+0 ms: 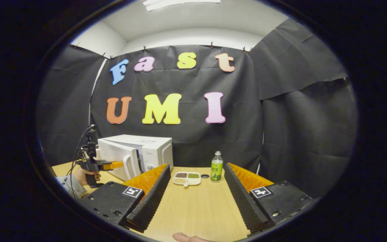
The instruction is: Open the microwave oven with the left hand, put the food in, and close the microwave oven.
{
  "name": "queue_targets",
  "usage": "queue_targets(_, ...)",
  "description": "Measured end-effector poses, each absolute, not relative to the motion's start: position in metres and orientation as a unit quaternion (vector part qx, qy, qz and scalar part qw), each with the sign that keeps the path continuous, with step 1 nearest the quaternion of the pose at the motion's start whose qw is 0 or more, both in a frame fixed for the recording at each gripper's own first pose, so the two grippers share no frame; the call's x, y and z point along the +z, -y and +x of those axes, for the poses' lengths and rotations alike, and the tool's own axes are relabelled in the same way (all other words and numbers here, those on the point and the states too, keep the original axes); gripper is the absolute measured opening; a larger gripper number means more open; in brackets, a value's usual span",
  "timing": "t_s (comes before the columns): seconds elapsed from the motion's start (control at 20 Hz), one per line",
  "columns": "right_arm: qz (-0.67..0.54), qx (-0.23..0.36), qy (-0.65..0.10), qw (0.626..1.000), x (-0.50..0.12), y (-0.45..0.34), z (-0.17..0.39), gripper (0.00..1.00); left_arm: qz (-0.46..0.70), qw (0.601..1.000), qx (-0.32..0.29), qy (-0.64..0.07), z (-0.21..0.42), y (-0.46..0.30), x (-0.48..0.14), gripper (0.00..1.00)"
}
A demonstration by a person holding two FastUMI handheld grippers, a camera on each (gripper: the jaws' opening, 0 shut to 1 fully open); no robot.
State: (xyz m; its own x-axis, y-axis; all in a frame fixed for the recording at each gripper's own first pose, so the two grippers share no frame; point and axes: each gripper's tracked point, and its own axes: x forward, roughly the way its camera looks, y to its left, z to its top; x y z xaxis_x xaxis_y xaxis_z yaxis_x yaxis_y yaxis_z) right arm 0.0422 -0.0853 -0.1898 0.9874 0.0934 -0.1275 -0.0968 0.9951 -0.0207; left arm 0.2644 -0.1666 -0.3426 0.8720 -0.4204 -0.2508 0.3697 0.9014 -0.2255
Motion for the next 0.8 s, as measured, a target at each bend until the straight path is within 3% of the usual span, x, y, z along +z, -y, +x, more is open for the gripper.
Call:
queue_targets(0.1, -0.011, 0.042, -0.068, 0.997, -0.193, 0.093, 0.047, 1.0, -0.084, 0.964, -0.201, -0.155, 0.284, 0.174, -0.346, 0.0)
queue_targets(0.25, -0.002, 0.035, -0.07, 0.997, -0.195, 0.104, 0.047, 0.96, -0.082, 0.966, -0.181, -0.164, 0.304, 0.175, -0.355, 0.0)
queue_targets(0.3, -0.005, 0.032, -0.072, 0.997, -0.197, 0.107, 0.046, 1.0, -0.088, 0.968, -0.178, -0.157, 0.305, 0.173, -0.352, 0.0)
queue_targets(0.45, -0.003, 0.031, -0.081, 0.996, -0.201, 0.109, 0.043, 0.96, -0.083, 0.969, -0.166, -0.165, 0.307, 0.175, -0.354, 0.0)
queue_targets(0.7, 0.02, 0.032, -0.093, 0.995, -0.198, 0.104, 0.035, 1.0, -0.056, 0.974, -0.111, -0.19, 0.295, 0.158, -0.35, 0.0)
queue_targets(0.75, 0.018, 0.031, -0.094, 0.995, -0.197, 0.101, 0.032, 0.96, -0.054, 0.974, -0.105, -0.195, 0.286, 0.155, -0.346, 0.02)
queue_targets(0.8, 0.018, 0.031, -0.093, 0.995, -0.196, 0.096, 0.028, 1.0, -0.055, 0.973, -0.101, -0.199, 0.278, 0.154, -0.345, 0.01)
